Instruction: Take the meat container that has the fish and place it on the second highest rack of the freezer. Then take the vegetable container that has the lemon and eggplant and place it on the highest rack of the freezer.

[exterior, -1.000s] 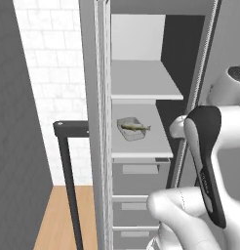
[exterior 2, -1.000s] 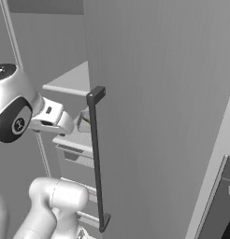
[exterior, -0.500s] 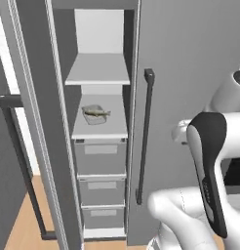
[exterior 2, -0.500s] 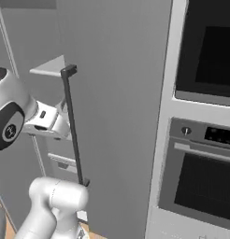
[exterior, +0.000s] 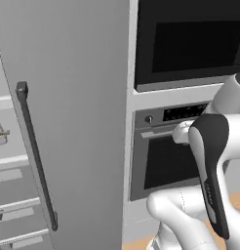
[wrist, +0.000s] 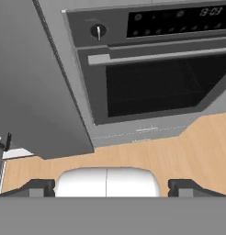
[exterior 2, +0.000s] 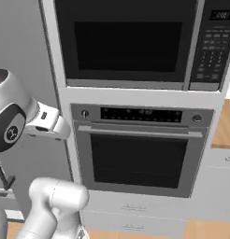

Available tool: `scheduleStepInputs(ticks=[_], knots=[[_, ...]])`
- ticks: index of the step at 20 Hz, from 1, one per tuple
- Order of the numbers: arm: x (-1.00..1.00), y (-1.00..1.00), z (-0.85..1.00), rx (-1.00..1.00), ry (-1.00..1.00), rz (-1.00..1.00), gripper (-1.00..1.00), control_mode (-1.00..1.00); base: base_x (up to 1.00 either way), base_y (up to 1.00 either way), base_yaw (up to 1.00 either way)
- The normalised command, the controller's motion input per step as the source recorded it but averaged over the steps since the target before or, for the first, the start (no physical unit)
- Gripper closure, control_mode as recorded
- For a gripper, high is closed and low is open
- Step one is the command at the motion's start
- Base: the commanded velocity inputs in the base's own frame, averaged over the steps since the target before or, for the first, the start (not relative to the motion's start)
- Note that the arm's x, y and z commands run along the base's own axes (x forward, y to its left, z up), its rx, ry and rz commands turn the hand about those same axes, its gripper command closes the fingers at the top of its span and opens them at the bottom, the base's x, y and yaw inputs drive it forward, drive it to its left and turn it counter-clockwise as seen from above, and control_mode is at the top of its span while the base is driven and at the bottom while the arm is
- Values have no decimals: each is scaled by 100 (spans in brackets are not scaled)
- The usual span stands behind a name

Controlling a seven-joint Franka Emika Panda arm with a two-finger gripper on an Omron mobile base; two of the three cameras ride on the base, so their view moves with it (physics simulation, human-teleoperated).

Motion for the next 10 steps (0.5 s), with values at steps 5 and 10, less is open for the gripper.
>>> scheduleStepInputs(ticks=[5,10], knots=[[0,0,0,0,0,0,-100,100,67,-100,-10],[0,0,0,0,0,0,-100,100,59,-100,0]])
